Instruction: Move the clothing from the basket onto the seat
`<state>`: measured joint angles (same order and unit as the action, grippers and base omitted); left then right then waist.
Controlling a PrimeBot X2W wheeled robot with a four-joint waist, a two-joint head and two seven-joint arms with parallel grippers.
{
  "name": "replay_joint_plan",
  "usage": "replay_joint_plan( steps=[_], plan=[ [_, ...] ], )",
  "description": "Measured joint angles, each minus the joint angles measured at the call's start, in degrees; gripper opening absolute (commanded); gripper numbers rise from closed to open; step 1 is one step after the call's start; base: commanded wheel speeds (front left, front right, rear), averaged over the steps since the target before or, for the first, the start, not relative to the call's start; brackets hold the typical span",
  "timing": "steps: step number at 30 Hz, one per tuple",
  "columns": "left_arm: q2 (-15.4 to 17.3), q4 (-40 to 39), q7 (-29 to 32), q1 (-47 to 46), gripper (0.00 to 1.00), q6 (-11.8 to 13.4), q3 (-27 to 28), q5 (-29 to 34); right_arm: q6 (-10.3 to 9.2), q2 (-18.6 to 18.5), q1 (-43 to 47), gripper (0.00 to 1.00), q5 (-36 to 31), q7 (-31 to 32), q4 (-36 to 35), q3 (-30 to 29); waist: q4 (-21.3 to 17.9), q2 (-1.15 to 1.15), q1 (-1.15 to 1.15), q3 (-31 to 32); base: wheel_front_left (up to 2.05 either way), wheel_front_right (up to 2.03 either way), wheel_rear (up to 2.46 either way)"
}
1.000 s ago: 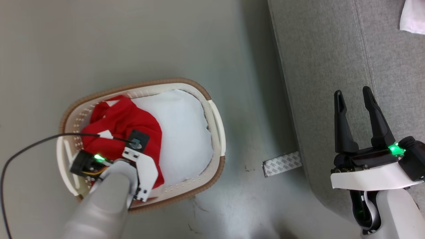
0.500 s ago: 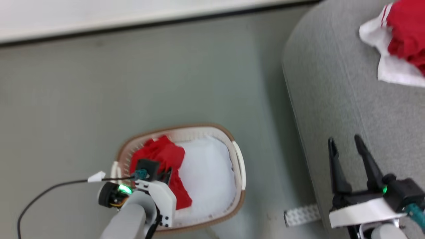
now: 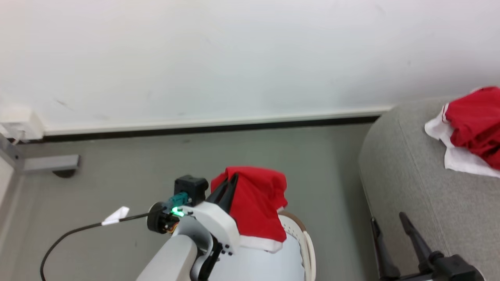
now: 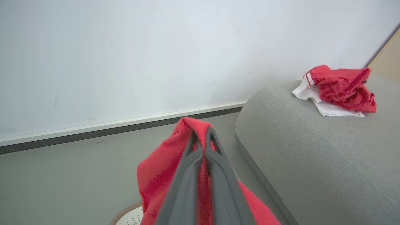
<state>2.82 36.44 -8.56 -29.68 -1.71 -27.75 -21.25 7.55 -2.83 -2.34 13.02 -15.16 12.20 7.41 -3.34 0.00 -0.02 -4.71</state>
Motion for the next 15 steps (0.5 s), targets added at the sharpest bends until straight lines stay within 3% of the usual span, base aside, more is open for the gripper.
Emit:
replay_joint_plan(
  steps=[7,15],
  plan=[
    [0.0,-17.4,6.1,3.2,0.0,3.0,0.3,-3.5,0.0,0.0,2.1,1.0,-3.2,0.0,-1.0,4.0,1.9,0.0,0.0,4.6,0.0,0.0,0.0],
    [2.1,-27.3,10.4,3.1,0.0,6.5,1.1,-2.4,0.0,-0.4,2.2,1.0,-9.3,0.0,-3.7,12.2,1.3,0.0,0.01,5.7,0.0,0.0,0.0]
  ],
)
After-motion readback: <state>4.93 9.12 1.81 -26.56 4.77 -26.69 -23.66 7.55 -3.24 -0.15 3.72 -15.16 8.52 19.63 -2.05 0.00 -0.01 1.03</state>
